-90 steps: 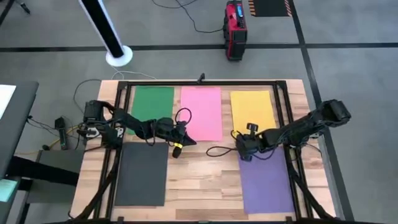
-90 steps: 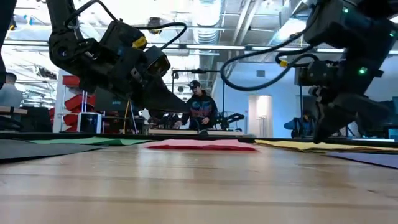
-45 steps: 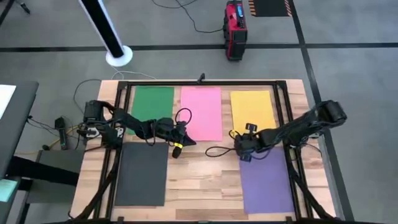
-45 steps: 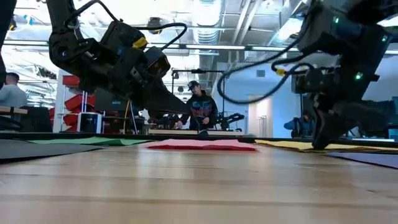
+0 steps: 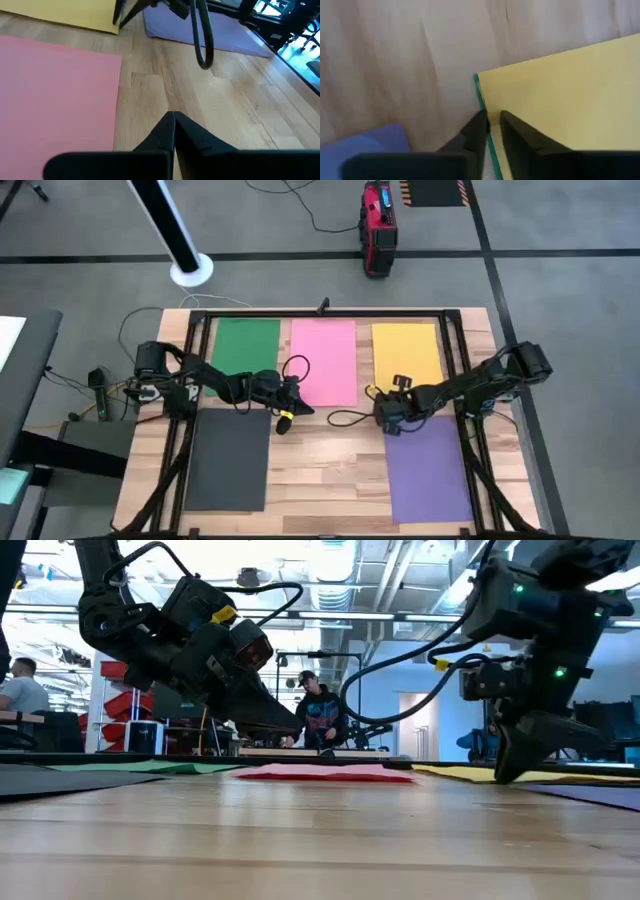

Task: Organize paper
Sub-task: Move the yellow paper to the bottom center of the table

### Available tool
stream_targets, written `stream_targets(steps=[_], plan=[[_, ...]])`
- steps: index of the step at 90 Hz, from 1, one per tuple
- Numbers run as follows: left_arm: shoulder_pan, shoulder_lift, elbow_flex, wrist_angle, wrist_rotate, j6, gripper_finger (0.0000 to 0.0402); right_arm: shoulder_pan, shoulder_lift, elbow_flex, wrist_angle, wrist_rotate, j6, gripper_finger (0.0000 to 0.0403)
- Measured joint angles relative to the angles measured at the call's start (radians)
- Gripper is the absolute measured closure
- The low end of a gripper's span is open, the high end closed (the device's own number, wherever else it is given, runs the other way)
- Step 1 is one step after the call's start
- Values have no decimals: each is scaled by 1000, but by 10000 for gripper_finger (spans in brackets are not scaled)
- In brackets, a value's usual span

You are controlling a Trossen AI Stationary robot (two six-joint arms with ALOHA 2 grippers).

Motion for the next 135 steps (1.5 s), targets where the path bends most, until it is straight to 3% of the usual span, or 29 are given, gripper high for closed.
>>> stream_targets(steps=[32,56,80,97,113,135], plan=[[0,0,0,1,0,0,401,17,-18,53,-22,-27,-4,401],[4,0,0,71,2,-43,402,55,-24,173,-63,-244,17,402],[35,0,0,247,36,-110,401,122,-24,306,-58,-353,110,403],[71,-1,0,266,35,-116,401,189,-24,358,15,-375,207,403],[80,-1,0,264,35,-113,401,236,14,359,12,-248,245,403],[79,-1,0,258,16,-131,401,192,207,358,-20,-94,240,403]])
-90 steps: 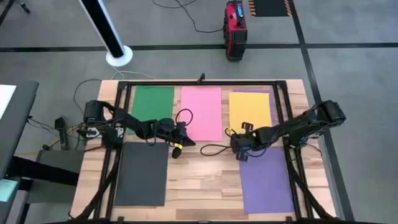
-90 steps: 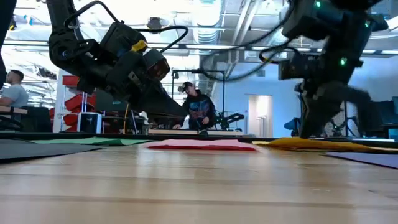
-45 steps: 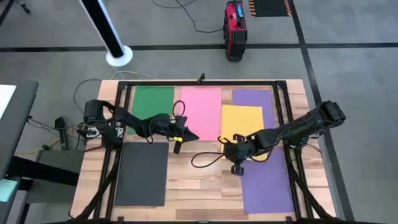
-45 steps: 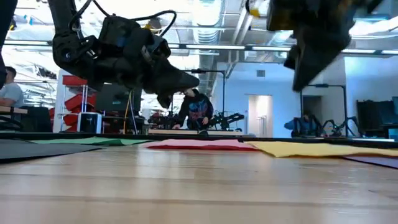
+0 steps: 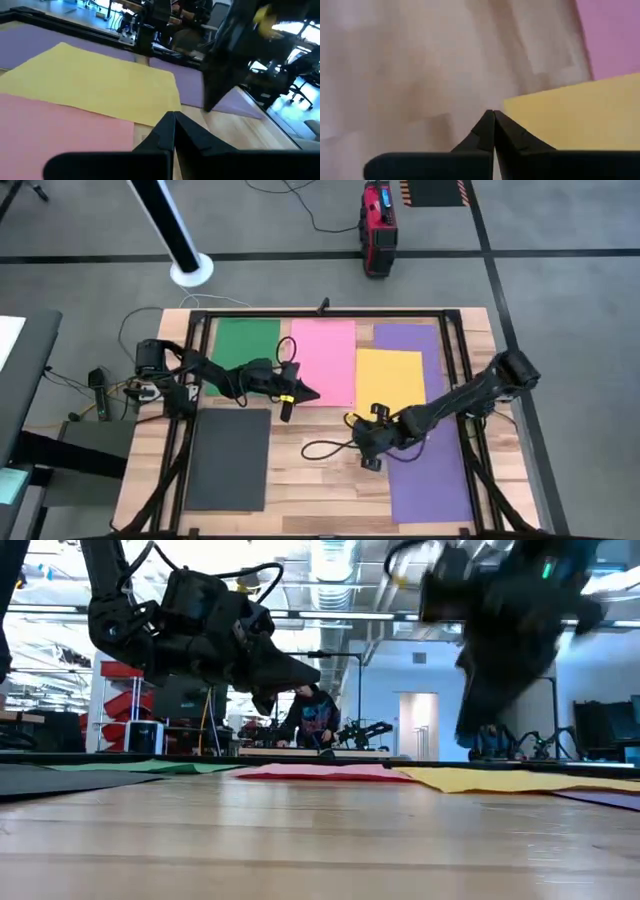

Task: Organize paper
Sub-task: Move the yellow paper to the bottom center of the table

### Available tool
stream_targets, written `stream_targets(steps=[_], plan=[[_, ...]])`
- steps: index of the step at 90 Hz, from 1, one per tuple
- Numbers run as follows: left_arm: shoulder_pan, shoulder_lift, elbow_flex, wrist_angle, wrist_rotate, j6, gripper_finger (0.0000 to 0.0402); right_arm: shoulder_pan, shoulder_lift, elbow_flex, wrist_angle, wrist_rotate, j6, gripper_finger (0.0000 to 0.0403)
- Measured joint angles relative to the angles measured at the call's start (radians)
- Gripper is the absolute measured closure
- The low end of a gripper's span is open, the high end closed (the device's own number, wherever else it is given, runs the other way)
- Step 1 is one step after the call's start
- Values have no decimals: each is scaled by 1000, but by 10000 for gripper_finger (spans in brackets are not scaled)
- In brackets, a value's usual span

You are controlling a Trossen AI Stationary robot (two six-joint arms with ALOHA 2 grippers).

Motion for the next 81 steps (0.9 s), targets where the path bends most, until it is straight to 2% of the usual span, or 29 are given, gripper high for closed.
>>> stream_targets(steps=[9,19,33,50,64,81], plan=[[0,0,0,0,-37,-44,401,-11,62,0,-46,99,54,403],[2,0,0,1,-56,-64,401,-15,100,0,-55,116,131,403],[9,0,0,6,-56,-65,401,0,130,5,-16,59,195,403],[24,0,0,6,-51,-67,401,48,118,3,117,-33,290,403],[31,0,0,-10,-43,-49,402,90,118,0,187,-59,352,403],[26,0,0,-170,1,42,402,133,119,16,205,-44,401,403]])
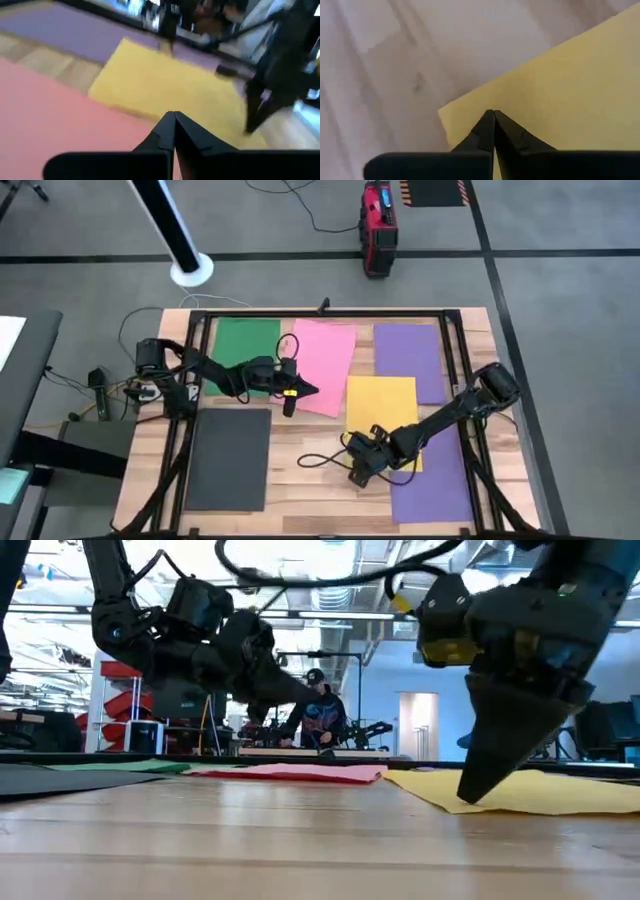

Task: Organize paper
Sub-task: Move the yellow paper to the bottom center of the table

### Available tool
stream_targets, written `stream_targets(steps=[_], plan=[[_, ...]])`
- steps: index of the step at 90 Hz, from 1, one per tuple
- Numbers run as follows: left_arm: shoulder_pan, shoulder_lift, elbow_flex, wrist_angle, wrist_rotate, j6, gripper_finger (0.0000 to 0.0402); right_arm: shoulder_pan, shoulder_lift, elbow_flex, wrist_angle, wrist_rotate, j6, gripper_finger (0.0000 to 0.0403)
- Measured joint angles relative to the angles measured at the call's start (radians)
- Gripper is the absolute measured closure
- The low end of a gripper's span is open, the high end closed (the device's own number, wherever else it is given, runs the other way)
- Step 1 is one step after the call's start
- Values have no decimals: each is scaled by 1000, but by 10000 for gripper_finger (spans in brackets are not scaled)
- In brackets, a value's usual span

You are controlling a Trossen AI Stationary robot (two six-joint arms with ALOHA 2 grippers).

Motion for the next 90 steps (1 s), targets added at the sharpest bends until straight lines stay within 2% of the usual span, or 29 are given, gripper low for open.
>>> stream_targets(steps=[9,16,22,34,39,49,73,90], plan=[[-51,0,0,-118,63,72,402,23,0,53,-50,71,-1,403],[-120,0,0,-178,57,156,401,25,-2,70,-72,91,-8,403],[-186,0,3,-224,7,224,401,21,0,68,-84,94,-9,403],[-273,0,40,-328,-196,304,401,9,24,66,-106,98,-9,403],[-278,1,56,-356,-260,316,401,5,46,65,-105,97,-9,403],[-269,1,76,-359,-317,322,402,1,76,67,-79,97,-9,403],[-256,1,120,-481,-338,418,401,2,94,69,-19,93,-10,403],[-258,2,126,-495,-411,486,401,1,96,68,16,73,-15,403]])
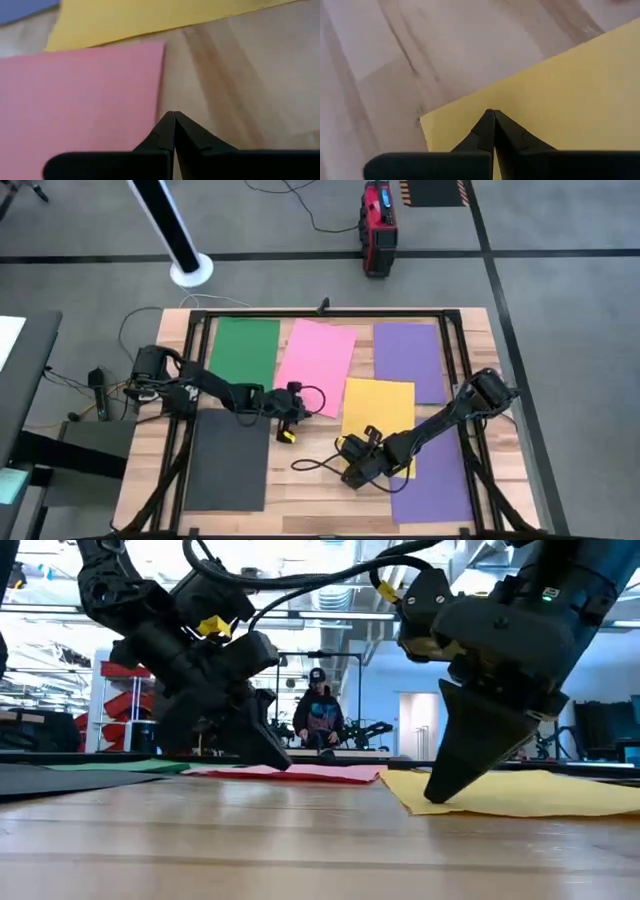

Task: Organize paper
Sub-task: Move the yellow paper to the bottom center of the table

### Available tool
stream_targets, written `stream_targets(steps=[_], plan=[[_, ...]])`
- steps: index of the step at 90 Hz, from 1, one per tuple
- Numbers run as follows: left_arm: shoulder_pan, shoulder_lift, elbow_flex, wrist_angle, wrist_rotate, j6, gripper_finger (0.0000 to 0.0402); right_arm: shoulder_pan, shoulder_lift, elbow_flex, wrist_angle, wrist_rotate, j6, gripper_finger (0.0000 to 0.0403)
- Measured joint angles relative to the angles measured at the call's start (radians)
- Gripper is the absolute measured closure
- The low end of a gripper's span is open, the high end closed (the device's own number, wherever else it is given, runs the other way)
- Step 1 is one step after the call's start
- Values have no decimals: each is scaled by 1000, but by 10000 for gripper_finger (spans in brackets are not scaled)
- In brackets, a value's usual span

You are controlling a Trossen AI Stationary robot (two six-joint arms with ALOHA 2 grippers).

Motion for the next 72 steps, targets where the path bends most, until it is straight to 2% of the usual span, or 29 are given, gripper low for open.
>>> stream_targets(steps=[14,34,51,62,72], plan=[[25,48,6,16,-7,8,402,0,1,-1,26,-10,-5,403],[30,161,98,33,-37,6,402,8,3,13,47,-59,-10,403],[35,178,136,24,-46,19,402,39,6,68,37,-99,-32,403],[48,179,142,18,-39,33,402,53,6,77,36,-90,-39,403],[53,179,143,15,-38,37,402,53,5,77,-36,-26,-14,403]])
